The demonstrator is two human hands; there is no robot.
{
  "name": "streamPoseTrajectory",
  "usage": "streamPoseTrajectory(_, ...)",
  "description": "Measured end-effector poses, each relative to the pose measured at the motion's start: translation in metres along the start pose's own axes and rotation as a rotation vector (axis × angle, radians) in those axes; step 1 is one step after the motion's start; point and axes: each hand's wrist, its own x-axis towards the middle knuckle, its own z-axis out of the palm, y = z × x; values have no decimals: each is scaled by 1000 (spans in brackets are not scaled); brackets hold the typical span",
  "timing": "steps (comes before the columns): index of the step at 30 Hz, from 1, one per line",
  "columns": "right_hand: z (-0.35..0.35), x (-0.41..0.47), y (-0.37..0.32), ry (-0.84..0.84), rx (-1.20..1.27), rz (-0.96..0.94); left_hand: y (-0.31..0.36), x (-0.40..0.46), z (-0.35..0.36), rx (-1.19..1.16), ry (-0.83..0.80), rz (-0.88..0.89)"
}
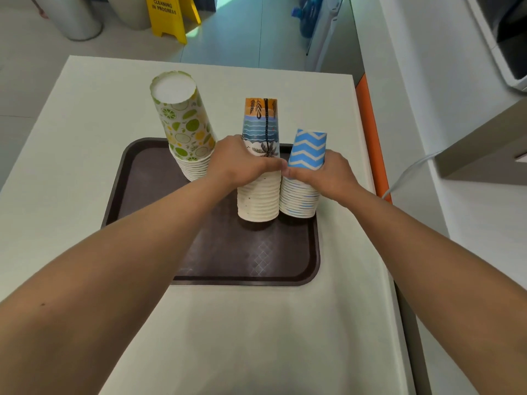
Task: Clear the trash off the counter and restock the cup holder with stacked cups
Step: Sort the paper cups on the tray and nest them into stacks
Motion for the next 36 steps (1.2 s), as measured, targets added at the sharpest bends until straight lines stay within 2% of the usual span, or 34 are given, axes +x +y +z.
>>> streamPoseTrajectory(4, -3, -6, 8, -107, 44, 92, -3, -2, 0, -150, -203, -152)
streamPoseTrajectory(7, -7, -11, 15, -139, 108, 171, -12, -6, 4, -160, -295, -225)
streamPoseTrajectory(14, -25, -35, 7, -93, 191, 228, -11, -22, 4, -178, -448, -272)
streamPoseTrajectory(24, -15, -81, -4, 104, 220, 263, -16, -46, -5, -78, -298, -98)
streamPoseTrajectory(36, 4, -83, -13, 122, 186, 261, -10, -63, -25, -117, -109, 176)
